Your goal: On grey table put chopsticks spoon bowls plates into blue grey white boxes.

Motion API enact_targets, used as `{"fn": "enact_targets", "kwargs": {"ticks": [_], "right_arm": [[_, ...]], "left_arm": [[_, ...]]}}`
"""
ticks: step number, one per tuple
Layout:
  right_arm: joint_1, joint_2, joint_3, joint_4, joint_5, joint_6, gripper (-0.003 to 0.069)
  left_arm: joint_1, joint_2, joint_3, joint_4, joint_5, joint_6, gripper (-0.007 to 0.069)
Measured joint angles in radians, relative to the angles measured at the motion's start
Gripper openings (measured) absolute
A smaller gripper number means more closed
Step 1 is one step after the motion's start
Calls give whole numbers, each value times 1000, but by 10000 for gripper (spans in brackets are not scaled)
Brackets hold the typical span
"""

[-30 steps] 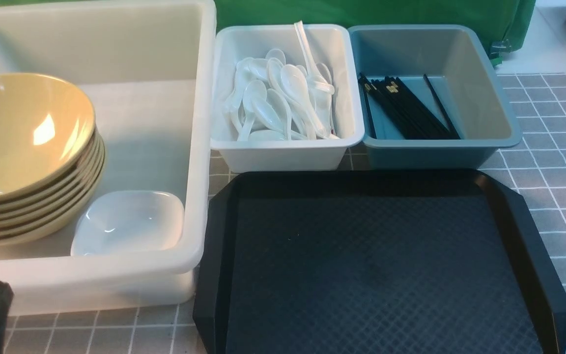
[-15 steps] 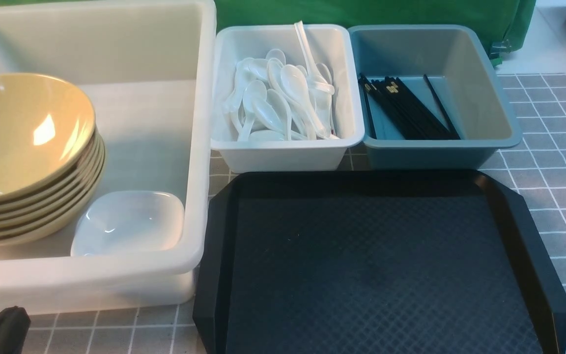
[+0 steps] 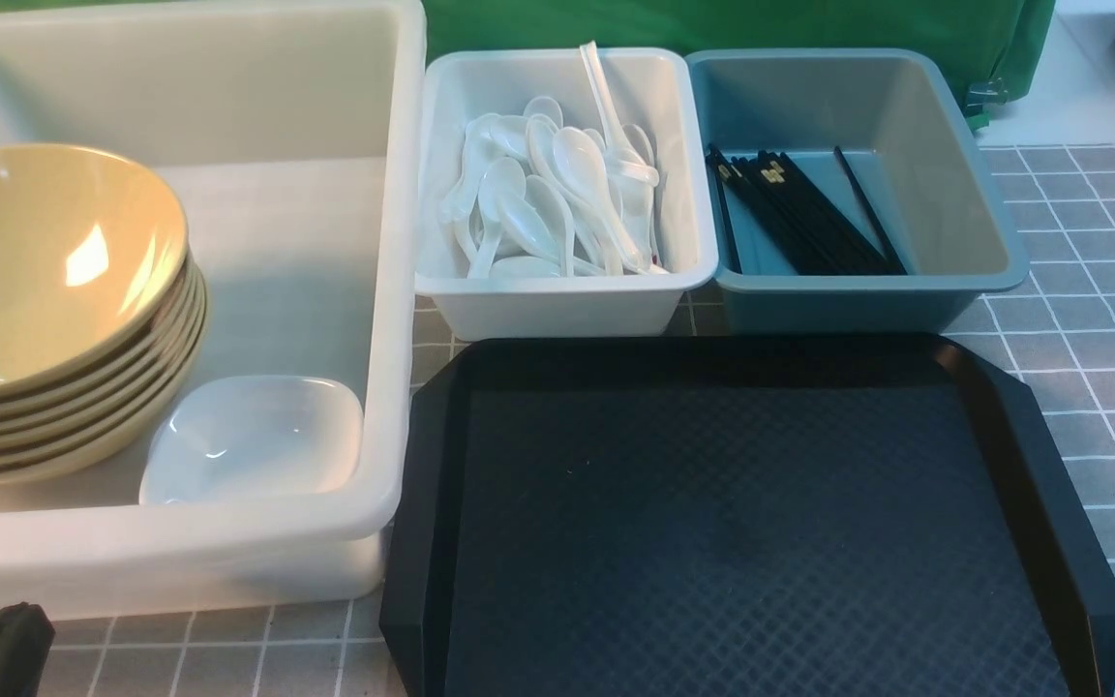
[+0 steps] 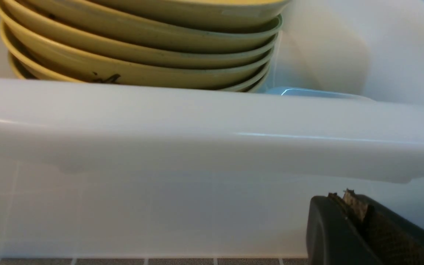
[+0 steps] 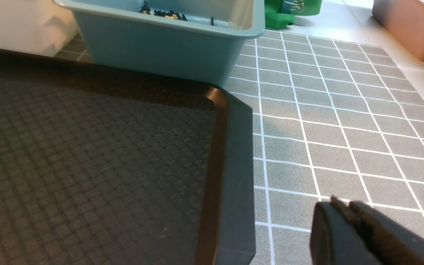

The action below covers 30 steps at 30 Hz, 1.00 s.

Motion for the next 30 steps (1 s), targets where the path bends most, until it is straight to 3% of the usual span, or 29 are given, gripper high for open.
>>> {"fn": "enact_targets", "kwargs": {"ticks": [30], "right_arm": [[0,0,0,0,0,0,99]], "left_arm": [[0,0,0,0,0,0,-11]]}}
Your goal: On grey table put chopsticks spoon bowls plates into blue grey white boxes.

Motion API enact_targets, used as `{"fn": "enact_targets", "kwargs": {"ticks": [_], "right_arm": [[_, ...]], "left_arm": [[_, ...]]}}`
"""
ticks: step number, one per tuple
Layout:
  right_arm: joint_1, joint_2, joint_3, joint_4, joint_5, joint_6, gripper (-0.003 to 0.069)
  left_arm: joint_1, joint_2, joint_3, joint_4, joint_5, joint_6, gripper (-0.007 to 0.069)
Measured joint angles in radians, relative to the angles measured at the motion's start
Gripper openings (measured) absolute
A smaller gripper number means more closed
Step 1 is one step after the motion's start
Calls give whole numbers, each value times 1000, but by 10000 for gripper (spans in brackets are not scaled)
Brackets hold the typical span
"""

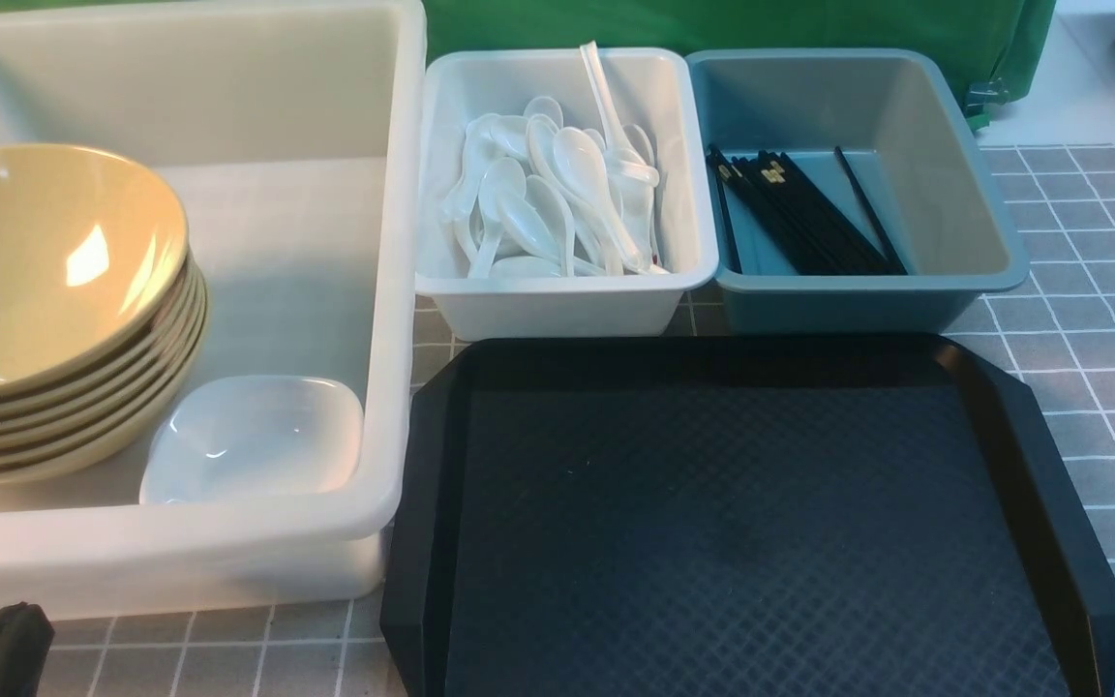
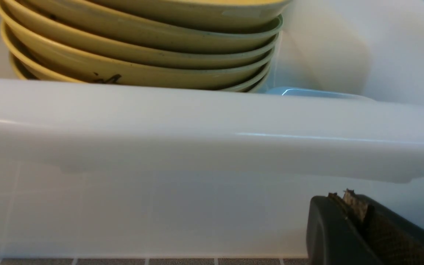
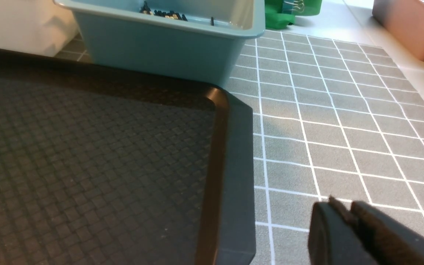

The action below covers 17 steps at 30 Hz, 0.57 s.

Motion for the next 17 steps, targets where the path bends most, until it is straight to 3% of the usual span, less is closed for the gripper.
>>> {"fn": "enact_targets", "kwargs": {"ticks": [17], "right_arm": [[0,0,0,0,0,0,119]], "left_arm": [[0,0,0,1,-1,-9,-11]]}}
